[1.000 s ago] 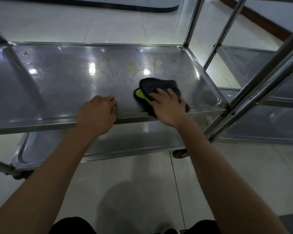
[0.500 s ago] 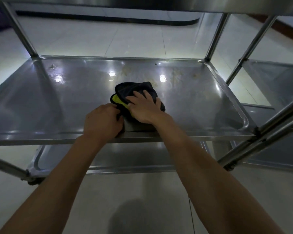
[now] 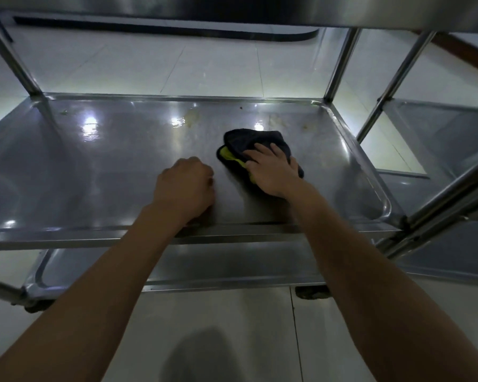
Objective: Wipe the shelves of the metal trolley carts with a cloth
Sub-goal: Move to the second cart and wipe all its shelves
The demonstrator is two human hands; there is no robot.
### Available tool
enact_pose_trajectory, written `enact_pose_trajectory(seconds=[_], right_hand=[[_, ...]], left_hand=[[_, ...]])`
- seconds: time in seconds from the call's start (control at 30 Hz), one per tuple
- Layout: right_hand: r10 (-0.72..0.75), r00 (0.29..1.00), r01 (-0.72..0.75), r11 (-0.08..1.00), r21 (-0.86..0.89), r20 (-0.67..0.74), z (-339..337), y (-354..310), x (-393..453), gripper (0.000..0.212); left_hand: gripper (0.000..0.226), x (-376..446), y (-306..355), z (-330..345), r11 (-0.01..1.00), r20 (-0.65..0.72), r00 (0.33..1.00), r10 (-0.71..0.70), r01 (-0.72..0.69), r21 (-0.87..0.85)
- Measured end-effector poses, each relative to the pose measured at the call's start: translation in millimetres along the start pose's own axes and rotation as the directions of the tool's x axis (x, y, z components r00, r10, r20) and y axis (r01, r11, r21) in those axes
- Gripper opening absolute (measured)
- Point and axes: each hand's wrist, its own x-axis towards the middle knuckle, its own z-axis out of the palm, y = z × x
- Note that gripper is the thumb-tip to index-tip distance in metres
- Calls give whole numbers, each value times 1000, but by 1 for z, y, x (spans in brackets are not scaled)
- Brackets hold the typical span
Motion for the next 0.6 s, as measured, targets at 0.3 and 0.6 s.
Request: enact_pose_trajectory(seconds=[0.3,0.6], right_hand=[[294,942,-300,954,-11,-160,-32,117,-31,50],[248,965,-249,968,-6,-91,-21,85,1,57]], left_hand=[[24,1,-5,15,998,-46,999,-24,21,-63],[23,3,-9,17,996,-60,998,-4,-1,-90]])
